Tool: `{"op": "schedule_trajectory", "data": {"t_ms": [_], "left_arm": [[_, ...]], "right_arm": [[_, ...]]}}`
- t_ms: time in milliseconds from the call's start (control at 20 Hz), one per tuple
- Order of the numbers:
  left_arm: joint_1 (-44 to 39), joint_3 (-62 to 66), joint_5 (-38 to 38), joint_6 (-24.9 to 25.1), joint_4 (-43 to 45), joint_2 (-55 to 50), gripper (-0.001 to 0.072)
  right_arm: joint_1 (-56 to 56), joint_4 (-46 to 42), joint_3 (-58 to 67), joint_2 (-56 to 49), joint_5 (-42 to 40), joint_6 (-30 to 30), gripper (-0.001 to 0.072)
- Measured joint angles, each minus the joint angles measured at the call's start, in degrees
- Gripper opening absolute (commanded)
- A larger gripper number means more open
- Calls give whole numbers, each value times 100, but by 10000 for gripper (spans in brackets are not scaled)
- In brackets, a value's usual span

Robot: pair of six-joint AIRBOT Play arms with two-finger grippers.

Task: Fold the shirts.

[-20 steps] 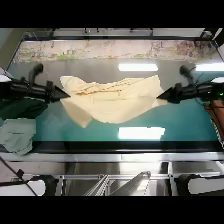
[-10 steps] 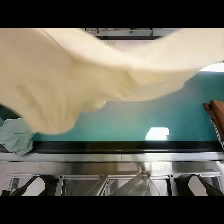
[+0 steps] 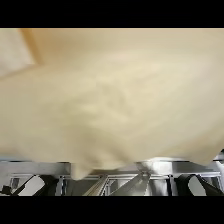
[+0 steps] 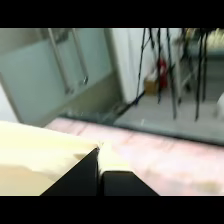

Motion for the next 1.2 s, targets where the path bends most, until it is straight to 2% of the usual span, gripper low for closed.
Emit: {"op": "schedule_trajectory", "data": {"t_ms": [150,300,450,650,900,1050,1200], "left_arm": [[-1493,-549,201,210,1488,-734,33],[-2557,-704,649,437,2492,-1996,32],[-3097,-7,811,529,2964,-3757,26],[-3364,1508,1130,328,3180,-5731,29],[-3324,1432,1956,721,2822,-6164,28],[-3322,1292,1781,704,2885,-6179,28],[-3383,1152,1311,297,3504,-6186,27]], "right_arm": [[796,-634,-671,-791,-372,31,14],[1287,-1023,-1113,-1851,-892,-114,15],[1491,-1049,-1274,-3099,-1377,-380,14],[1519,-269,-1084,-4535,-1801,-990,14],[1491,404,-131,-5722,-1832,-1283,14],[1427,476,221,-6019,-1670,-1248,14],[1331,-116,343,-6127,-1296,-876,14]]}}
